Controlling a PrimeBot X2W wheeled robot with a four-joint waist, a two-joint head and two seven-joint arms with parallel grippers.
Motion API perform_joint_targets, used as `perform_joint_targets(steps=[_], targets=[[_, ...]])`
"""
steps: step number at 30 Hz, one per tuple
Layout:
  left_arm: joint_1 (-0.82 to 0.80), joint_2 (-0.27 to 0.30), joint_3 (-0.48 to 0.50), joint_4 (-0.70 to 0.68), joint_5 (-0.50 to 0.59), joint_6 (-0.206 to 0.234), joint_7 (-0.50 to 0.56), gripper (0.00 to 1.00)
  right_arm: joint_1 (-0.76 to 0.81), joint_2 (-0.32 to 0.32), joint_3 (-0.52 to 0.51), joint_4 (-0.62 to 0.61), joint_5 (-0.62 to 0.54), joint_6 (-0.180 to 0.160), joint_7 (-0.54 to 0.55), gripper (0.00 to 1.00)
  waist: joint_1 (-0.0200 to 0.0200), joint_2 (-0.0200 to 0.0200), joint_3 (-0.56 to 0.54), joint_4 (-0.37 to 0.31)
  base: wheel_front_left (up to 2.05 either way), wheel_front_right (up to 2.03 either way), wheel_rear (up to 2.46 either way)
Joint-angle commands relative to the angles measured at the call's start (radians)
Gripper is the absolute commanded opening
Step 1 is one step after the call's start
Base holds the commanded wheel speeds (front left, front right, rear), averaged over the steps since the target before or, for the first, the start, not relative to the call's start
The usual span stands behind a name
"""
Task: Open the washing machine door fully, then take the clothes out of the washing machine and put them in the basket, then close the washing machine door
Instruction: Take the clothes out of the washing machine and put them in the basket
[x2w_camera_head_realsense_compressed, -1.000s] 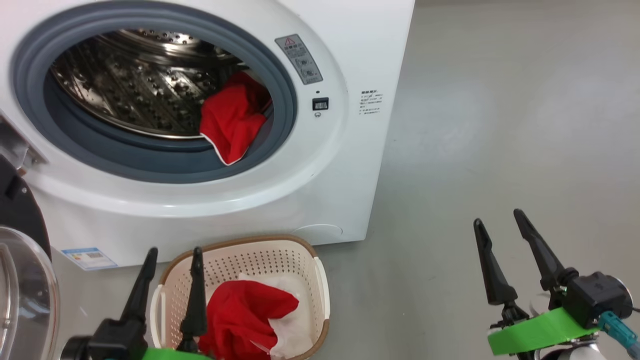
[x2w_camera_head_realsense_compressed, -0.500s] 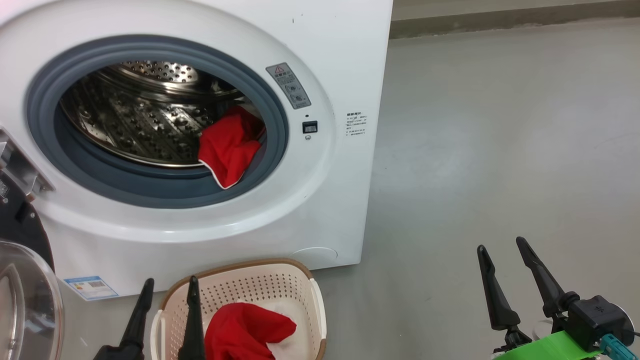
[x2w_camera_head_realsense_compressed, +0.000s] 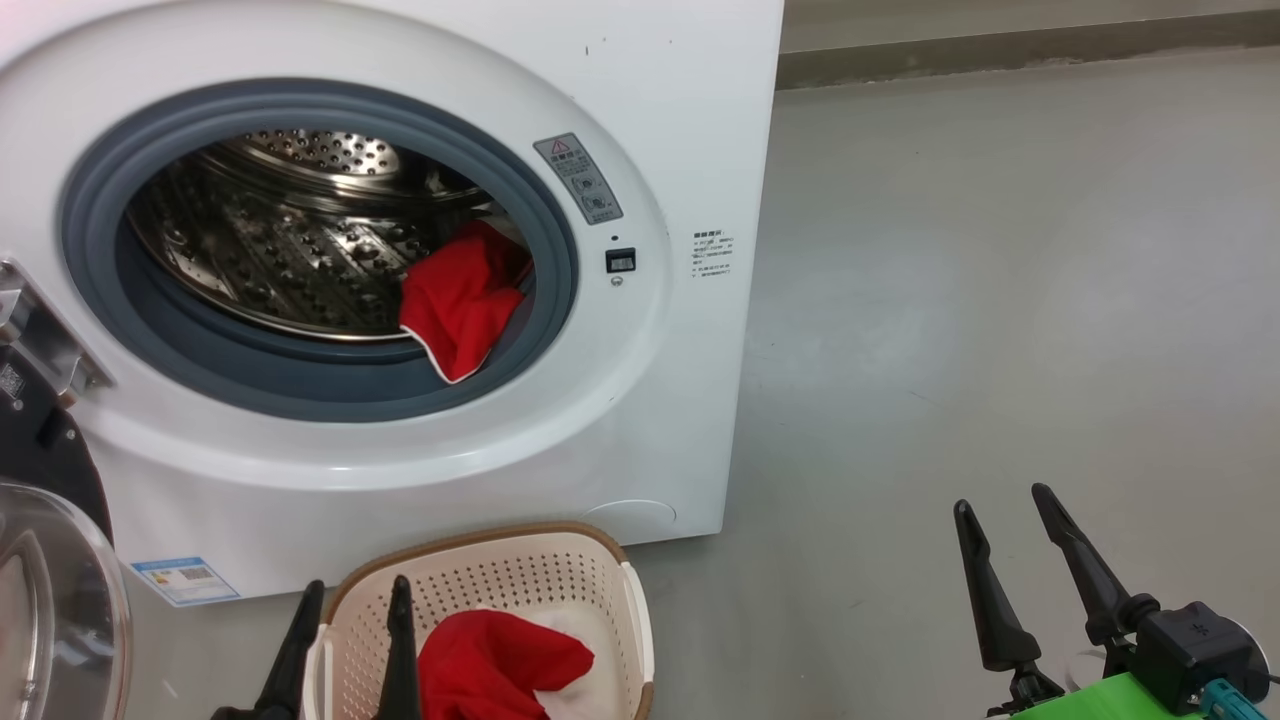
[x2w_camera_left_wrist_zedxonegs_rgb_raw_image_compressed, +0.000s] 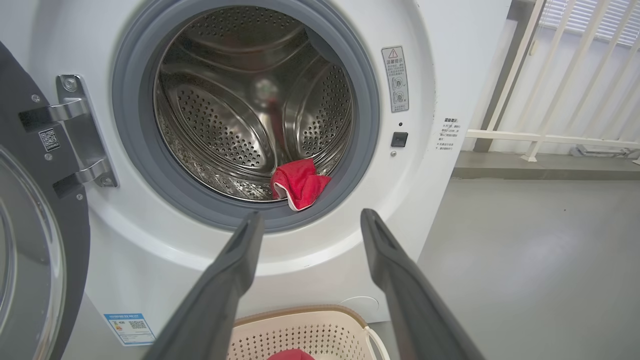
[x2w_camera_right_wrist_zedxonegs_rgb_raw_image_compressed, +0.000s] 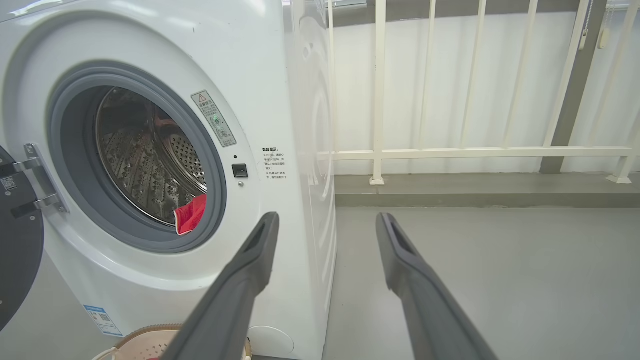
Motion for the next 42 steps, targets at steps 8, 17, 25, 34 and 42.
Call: perform_joint_targets(steps=[8,17,25,34,42], targets=[[-0.021,0.005,0.025,-0.027,-0.015,0.012,0.004,1.0,-0.012,-0.012,0.023,-0.029,-0.004,0.006,-0.006,1.0,0.0,-0.0001,0.006,0.001,0.0,0.0,0.0],[-0.038,0.001,0.033,-0.044,-0.052,0.022,0.016,1.0,-0.024,-0.012,0.029,-0.03,0.001,0.006,-0.006,1.0,0.0,-0.0001,0.036,-0.002,0.0,0.0,0.0],[-0.067,0.004,0.027,-0.043,-0.051,0.026,0.017,1.0,-0.048,-0.012,0.036,-0.029,0.008,0.006,-0.006,1.0,0.0,-0.0001,0.074,-0.006,0.0,0.0,0.0],[-0.148,0.01,0.017,-0.005,-0.049,0.022,0.014,1.0,-0.093,-0.012,0.058,-0.037,0.012,0.006,-0.006,1.0,0.0,-0.0001,0.141,-0.004,0.0,0.0,0.0],[-0.274,0.025,0.035,0.05,-0.066,0.012,0.003,1.0,-0.132,-0.012,0.067,-0.044,0.014,0.006,-0.006,1.0,0.0,-0.0001,0.227,-0.005,0.0,0.0,0.0]])
